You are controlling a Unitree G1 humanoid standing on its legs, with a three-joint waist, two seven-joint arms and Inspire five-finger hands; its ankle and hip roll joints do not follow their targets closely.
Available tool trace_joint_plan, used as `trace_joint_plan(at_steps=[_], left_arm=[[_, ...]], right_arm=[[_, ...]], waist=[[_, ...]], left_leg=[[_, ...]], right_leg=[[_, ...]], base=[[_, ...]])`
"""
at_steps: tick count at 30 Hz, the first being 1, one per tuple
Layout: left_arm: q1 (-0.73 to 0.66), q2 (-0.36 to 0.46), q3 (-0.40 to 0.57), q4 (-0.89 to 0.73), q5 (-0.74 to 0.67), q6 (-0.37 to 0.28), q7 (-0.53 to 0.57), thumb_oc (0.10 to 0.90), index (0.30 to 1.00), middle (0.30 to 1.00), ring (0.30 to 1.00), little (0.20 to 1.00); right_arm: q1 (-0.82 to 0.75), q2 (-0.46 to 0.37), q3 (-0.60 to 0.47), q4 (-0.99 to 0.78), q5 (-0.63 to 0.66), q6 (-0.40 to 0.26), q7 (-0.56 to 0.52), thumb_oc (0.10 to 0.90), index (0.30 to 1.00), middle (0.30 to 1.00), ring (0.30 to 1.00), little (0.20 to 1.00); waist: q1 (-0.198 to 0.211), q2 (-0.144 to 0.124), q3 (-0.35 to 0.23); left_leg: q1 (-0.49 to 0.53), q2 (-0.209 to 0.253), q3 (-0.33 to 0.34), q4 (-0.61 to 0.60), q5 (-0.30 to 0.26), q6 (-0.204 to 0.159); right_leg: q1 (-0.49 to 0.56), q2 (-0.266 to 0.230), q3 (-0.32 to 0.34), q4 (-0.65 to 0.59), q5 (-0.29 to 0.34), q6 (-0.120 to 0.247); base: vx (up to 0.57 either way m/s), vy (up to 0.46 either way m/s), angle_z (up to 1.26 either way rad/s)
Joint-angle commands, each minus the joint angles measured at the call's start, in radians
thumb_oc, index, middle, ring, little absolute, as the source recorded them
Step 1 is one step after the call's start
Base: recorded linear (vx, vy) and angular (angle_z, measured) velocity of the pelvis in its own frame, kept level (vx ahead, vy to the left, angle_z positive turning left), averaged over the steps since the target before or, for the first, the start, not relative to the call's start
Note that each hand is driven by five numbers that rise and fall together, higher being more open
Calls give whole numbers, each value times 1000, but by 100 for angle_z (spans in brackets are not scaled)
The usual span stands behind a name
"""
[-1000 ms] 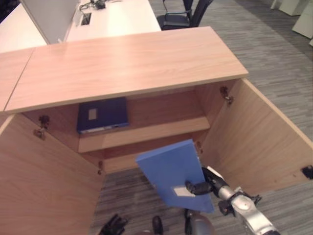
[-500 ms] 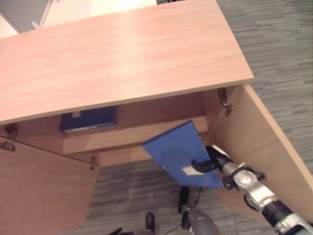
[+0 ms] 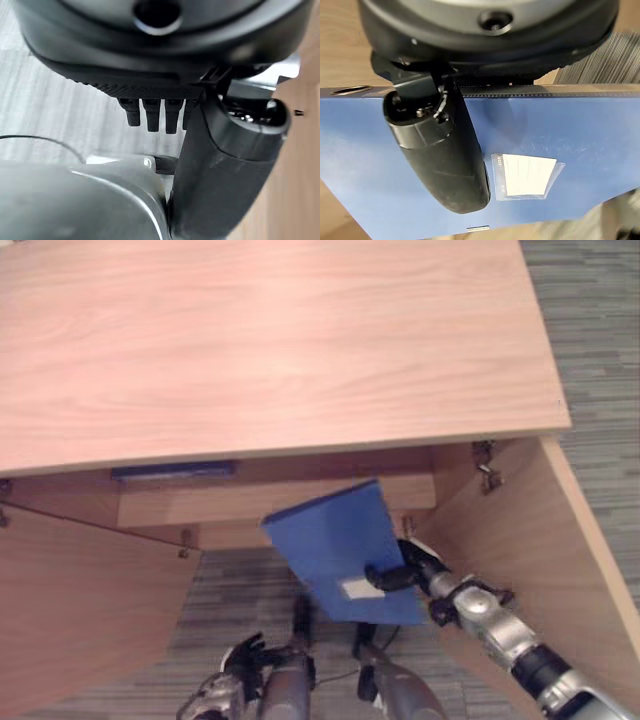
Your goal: Put the empty folder in the office cabinet
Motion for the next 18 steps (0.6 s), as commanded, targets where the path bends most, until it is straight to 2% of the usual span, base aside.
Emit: trace_joint_plan(at_steps=[1,4,7,9,10,11,15,16,18], left_arm=[[143,27,-57,79,99,25,49,800,900,900,900,900],[138,43,-74,51,106,11,58,800,900,900,900,900],[137,71,-95,-8,87,-12,59,800,900,900,900,900],[154,76,-130,-33,93,-23,55,800,900,900,900,900],[163,78,-142,-40,98,-24,55,800,900,900,900,900],[169,84,-162,-57,97,-25,63,800,900,900,900,900],[166,103,-194,-114,80,-25,94,800,900,900,900,900],[156,117,-223,-173,72,-24,131,800,900,900,900,900],[150,130,-245,-213,80,-20,154,800,900,900,900,900]], right_arm=[[-47,28,-18,-148,119,-126,74,400,300,300,300,300],[-61,29,-15,-144,173,-130,84,400,300,300,300,300],[-135,20,8,-160,247,-126,118,400,300,300,300,300],[-203,79,1,-222,464,-130,146,400,300,300,300,300],[-229,102,-25,-240,523,-147,143,400,300,300,300,300],[-280,151,-83,-260,644,-205,124,400,300,300,300,300],[-374,258,-238,-265,831,-338,76,400,300,300,300,300],[-424,340,-344,-263,962,-434,63,400,300,300,300,300],[-461,363,-399,-288,1005,-516,54,400,300,300,300,300]], waist=[[17,-26,-59],[26,-25,-40],[52,-27,17],[72,-31,57],[79,-28,69],[87,-25,89],[105,-10,125],[117,7,149],[125,18,165]], left_leg=[[41,-25,-5,-11,-2,60],[44,-27,12,-29,6,69],[-11,-35,14,-1,0,84],[-94,-45,9,75,-16,94],[-97,-48,3,93,-38,92],[-135,-52,-1,124,-49,95],[-213,-67,-20,188,-73,102],[-267,-79,-37,230,-89,106],[-312,-87,-47,265,-102,109]], right_leg=[[-70,-65,126,163,-67,114],[-99,-69,138,170,-59,115],[-171,-81,136,201,-51,123],[-232,-93,125,235,-47,124],[-232,-95,125,247,-64,130],[-260,-103,120,265,-66,130],[-321,-117,110,318,-80,130],[-365,-126,104,360,-94,130],[-404,-134,97,398,-107,130]], base=[[-10,147,-54],[-44,148,-20],[-142,135,2],[-101,62,7],[-55,48,24],[-30,27,24],[-66,-2,18],[-78,-33,31],[-59,-41,29]])
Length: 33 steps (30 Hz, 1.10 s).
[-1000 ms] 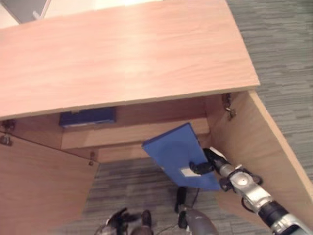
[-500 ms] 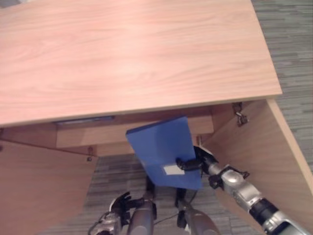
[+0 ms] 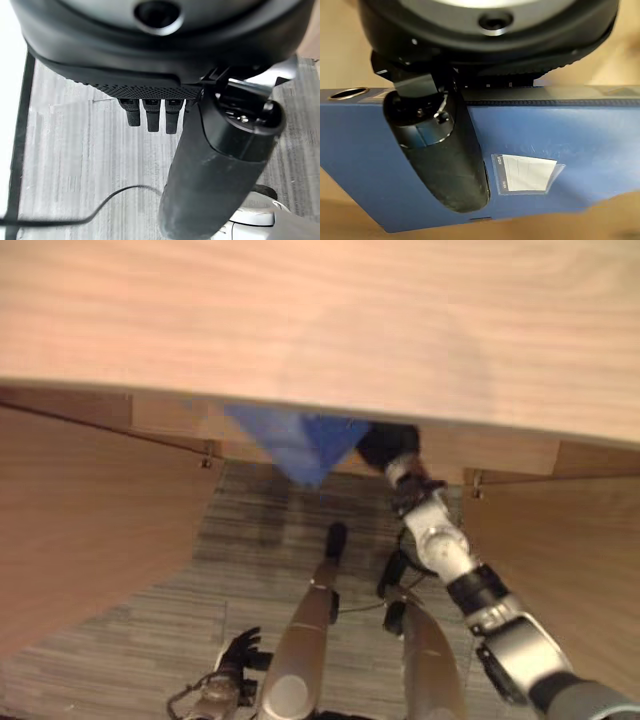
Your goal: Put the empty folder in the office cabinet
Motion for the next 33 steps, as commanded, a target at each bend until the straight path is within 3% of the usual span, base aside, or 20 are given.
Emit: trace_joint_plan(at_steps=[1,2,3,6,15,24,33], left_arm=[[72,21,-18,-30,18,2,73,800,900,900,900,900],[73,26,-42,-53,25,5,84,800,900,900,900,900],[72,27,-43,-54,25,6,85,800,900,900,900,900],[72,34,-73,-103,33,13,106,800,900,900,900,900],[50,31,-136,-181,19,39,134,800,900,900,900,900],[7,11,-185,-174,-12,47,151,800,900,900,900,900],[-37,-11,-188,-82,-20,45,153,800,900,900,900,900]], right_arm=[[7,-17,-96,-253,150,-272,-1,400,300,300,300,300],[-13,17,-131,-276,175,-334,-7,400,300,300,300,300],[-13,17,-132,-276,176,-335,-7,400,300,300,300,300],[-46,48,-179,-331,142,-436,-65,400,300,300,300,300],[-127,81,-252,-307,34,-580,-275,400,300,300,300,300],[-148,69,-244,-135,30,-562,-356,400,300,300,300,300],[-141,93,-210,-81,97,-538,-304,400,300,300,300,300]], waist=[[-28,38,-30],[-24,51,-26],[-24,50,-26],[-18,68,-25],[-15,99,-25],[-18,123,-25],[-7,119,-25]], left_leg=[[-32,17,-3,153,-129,13],[-60,10,-10,165,-132,16],[-63,9,-11,168,-133,16],[-105,0,-21,172,-131,17],[-210,-25,-38,219,-138,22],[-320,-56,-37,352,-170,36],[-271,-56,-37,355,-174,36]], right_leg=[[15,-6,57,-45,53,44],[-13,-8,54,-25,47,44],[-16,-9,54,-23,46,44],[-62,-14,48,-4,41,46],[-164,-24,40,54,29,44],[-269,-43,49,200,-13,34],[-235,-53,49,226,-23,30]], base=[[-40,-36,31],[-21,-21,27],[-18,-16,20],[-18,-17,8],[-29,-11,10],[-46,10,11],[-11,-4,1]])
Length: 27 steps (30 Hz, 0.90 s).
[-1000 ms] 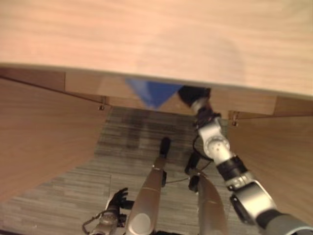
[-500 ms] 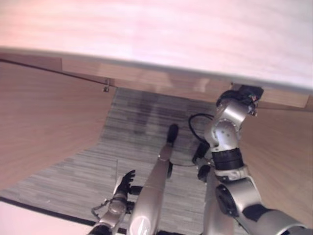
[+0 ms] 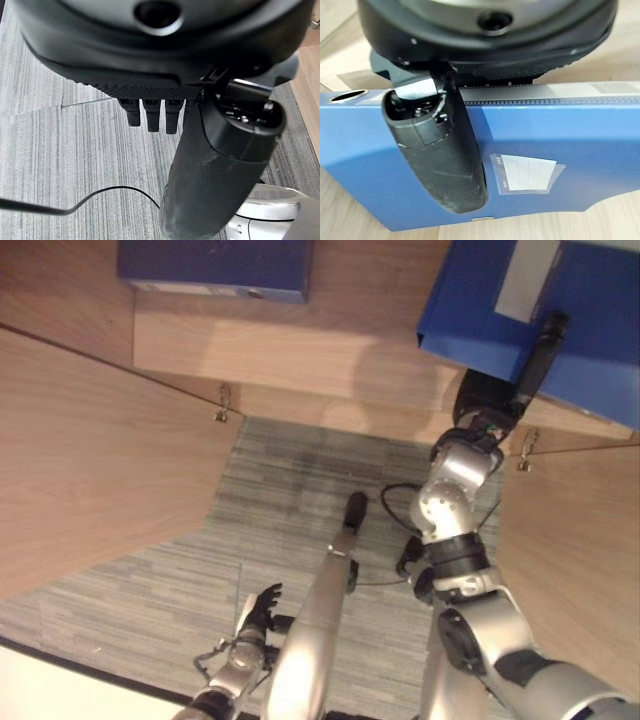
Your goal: Put the empty folder in the office cabinet
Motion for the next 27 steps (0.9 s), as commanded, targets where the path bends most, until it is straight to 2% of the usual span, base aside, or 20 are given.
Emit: trace_joint_plan(at_steps=[1,5,8,11,12,15,18,22,25,27], left_arm=[[41,-12,-33,61,-13,15,27,800,900,900,900,900],[39,-15,-33,80,-3,17,27,800,900,900,900,900],[45,-15,-31,84,-1,21,19,800,900,900,900,900],[46,4,-14,99,0,13,9,800,900,900,900,900],[47,14,-8,98,-3,7,8,800,900,900,900,900],[54,44,-8,85,-14,-7,2,800,900,900,900,900],[71,59,-18,57,-16,-9,-3,800,900,900,900,900],[87,74,-24,33,-11,-6,-6,800,900,900,900,900],[89,81,-27,26,-1,-8,-4,800,900,900,900,900],[80,87,-25,34,1,-14,-2,800,900,900,900,900]], right_arm=[[-11,-58,13,-101,-65,-9,105,400,300,300,300,300],[-22,-47,2,-117,-61,-34,104,400,300,300,300,300],[8,-47,23,-120,-84,-21,80,400,300,300,300,300],[-22,-87,25,-70,-67,1,90,400,300,300,300,300],[-54,-125,29,-38,-52,17,100,400,300,300,300,300],[-157,-238,45,56,-28,56,126,400,300,300,300,300],[-193,-277,49,91,-16,65,135,400,300,300,300,300],[-206,-292,27,102,0,47,141,400,300,300,300,300],[-195,-294,42,121,-7,65,142,400,300,300,300,300],[-210,-294,40,134,-13,73,138,400,300,300,300,300]], waist=[[5,53,-26],[7,47,-26],[7,46,-26],[9,37,-26],[13,32,-26],[29,29,-26],[36,34,-26],[39,45,-26],[40,48,-26],[41,52,-26]], left_leg=[[36,-13,23,67,-123,51],[88,-6,23,34,-114,49],[138,-7,17,11,-110,49],[175,-3,9,-13,-105,44],[178,-1,8,-18,-103,42],[164,-2,2,-20,-98,37],[142,-3,-3,-12,-97,35],[115,-6,-9,1,-98,35],[104,-7,-6,10,-101,38],[71,-9,2,65,-120,40]], right_leg=[[75,20,73,-146,120,95],[127,22,69,-176,123,97],[167,21,65,-183,119,96],[201,23,62,-201,118,96],[204,23,62,-205,118,96],[195,24,55,-207,119,97],[179,24,49,-198,118,98],[156,23,46,-183,112,97],[143,21,46,-169,112,100],[113,16,52,-129,98,101]], base=[[0,0,0],[-12,-31,-3],[0,-11,-2],[29,-33,5],[13,-42,8],[2,-41,8],[-9,-40,4],[0,-23,11],[10,-4,4],[0,0,0]])
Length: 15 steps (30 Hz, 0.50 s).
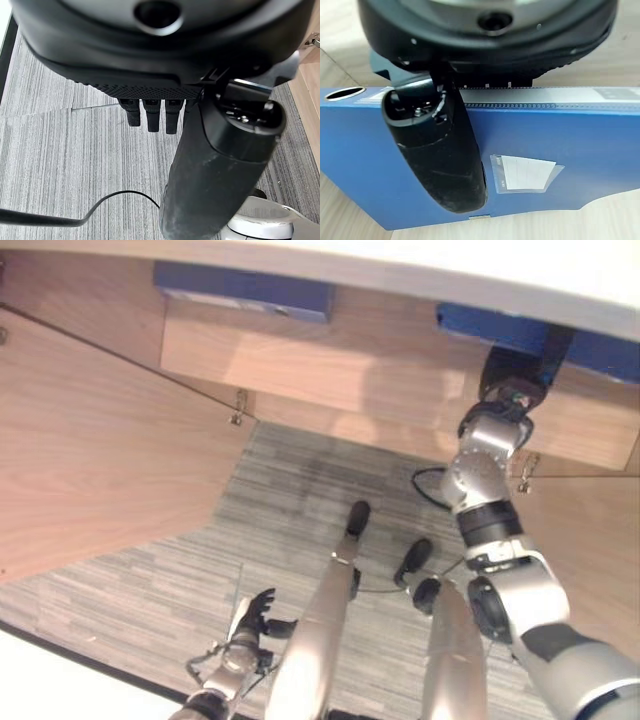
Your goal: Put the empty folder in the office cabinet
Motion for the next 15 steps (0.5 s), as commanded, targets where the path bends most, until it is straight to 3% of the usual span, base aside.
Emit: trace_joint_plan(at_steps=[1,2,6,7,8,15], left_arm=[[65,49,-21,18,0,-3,10,800,900,900,900,900],[64,49,-23,21,-2,0,16,800,900,900,900,900],[68,48,-28,5,-12,4,24,800,900,900,900,900],[71,49,-29,-5,-14,4,24,800,900,900,900,900],[75,50,-30,-18,-15,6,20,800,900,900,900,900],[96,69,-36,-129,-11,13,-1,800,900,900,900,900]], right_arm=[[-76,-96,28,-114,-103,-11,95,400,300,300,300,300],[-82,-92,27,-135,-111,-25,90,400,300,300,300,300],[-106,-98,30,-150,-122,-33,74,400,300,300,300,300],[-102,-104,37,-138,-113,-24,81,532,498,498,498,498],[-95,-109,43,-123,-101,-12,88,800,900,900,900,900],[-83,-102,57,-136,-49,12,151,800,900,900,900,900]], waist=[[-3,48,-23],[-8,61,-23],[-9,74,-23],[-10,75,-23],[-11,75,-23],[-13,71,-23]], left_leg=[[-52,-9,48,182,-167,55],[-107,-14,59,278,-197,65],[-189,-15,87,411,-246,77],[-198,-14,91,427,-251,79],[-200,-12,94,433,-254,80],[-164,-14,106,401,-260,85]], right_leg=[[-13,8,94,-34,87,98],[-71,-2,105,57,68,96],[-150,-22,136,171,27,80],[-157,-23,140,182,23,77],[-161,-25,141,192,19,74],[-138,-23,144,178,15,71]], base=[[-9,41,-5],[-3,50,-1],[-18,35,-4],[-2,9,-12],[-3,8,-5],[-1,20,0]])
